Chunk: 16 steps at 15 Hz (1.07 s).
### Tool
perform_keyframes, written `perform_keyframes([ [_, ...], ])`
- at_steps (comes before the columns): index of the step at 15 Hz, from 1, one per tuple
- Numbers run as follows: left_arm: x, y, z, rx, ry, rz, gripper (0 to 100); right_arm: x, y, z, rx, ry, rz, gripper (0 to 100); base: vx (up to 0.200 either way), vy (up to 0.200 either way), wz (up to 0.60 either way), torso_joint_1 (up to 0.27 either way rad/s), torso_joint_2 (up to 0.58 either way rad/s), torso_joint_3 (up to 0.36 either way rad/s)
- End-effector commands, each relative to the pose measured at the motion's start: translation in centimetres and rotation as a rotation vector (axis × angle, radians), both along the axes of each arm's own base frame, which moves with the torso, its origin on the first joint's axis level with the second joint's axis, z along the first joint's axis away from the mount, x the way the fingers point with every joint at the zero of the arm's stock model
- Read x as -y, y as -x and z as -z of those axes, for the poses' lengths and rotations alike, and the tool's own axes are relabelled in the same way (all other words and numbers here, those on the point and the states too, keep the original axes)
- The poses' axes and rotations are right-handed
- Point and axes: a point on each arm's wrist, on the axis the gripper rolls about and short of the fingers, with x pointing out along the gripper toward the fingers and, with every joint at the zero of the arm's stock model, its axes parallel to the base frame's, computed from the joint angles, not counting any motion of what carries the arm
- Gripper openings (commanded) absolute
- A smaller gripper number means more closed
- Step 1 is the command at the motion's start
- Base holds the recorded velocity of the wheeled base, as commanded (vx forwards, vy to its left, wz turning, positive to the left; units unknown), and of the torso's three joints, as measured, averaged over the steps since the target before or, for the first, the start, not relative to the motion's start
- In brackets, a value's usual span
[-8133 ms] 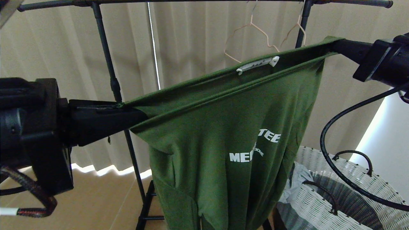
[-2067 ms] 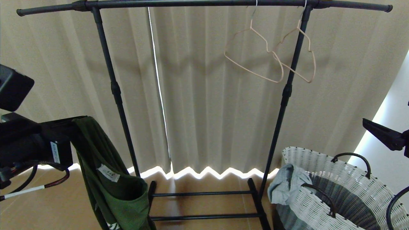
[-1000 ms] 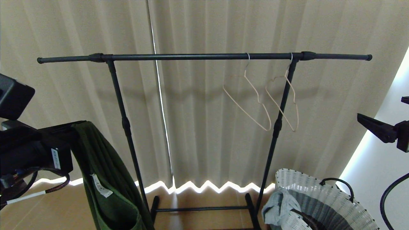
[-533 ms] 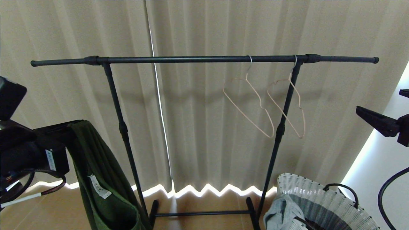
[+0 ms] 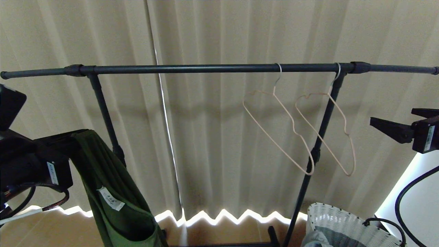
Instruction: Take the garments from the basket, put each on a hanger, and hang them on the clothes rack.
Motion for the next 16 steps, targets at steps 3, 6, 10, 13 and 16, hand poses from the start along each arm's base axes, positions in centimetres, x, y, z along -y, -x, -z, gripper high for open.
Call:
perform_keyframes([
  [3, -0.2, 0.7, 0.2, 0.008, 0.001, 0.001, 0, -1.1, -3.2, 0.0, -0.160, -0.060, 0.002, 100, 0.000, 0.000, 0.00, 0.000, 0.00, 0.000],
  [6, -0.2, 0.7, 0.1, 0.026, 0.007, 0.001, 0, -3.0, -5.8, 1.1, -0.240, -0.051, 0.060, 100, 0.000, 0.000, 0.00, 0.000, 0.00, 0.000],
  [10, -0.2, 0.7, 0.3, 0.020, 0.005, 0.001, 0, -4.0, -8.0, 3.3, -0.303, 0.011, 0.138, 100, 0.000, 0.000, 0.00, 0.000, 0.00, 0.000],
  [13, -0.2, 0.7, 0.3, 0.018, 0.005, 0.001, 0, -4.1, -8.5, 3.7, -0.314, 0.013, 0.140, 100, 0.000, 0.000, 0.00, 0.000, 0.00, 0.000],
  [16, -0.3, 0.8, 0.2, 0.024, 0.006, 0.000, 0, -4.1, -9.0, 3.8, -0.319, 0.013, 0.142, 100, 0.000, 0.000, 0.00, 0.000, 0.00, 0.000],
])
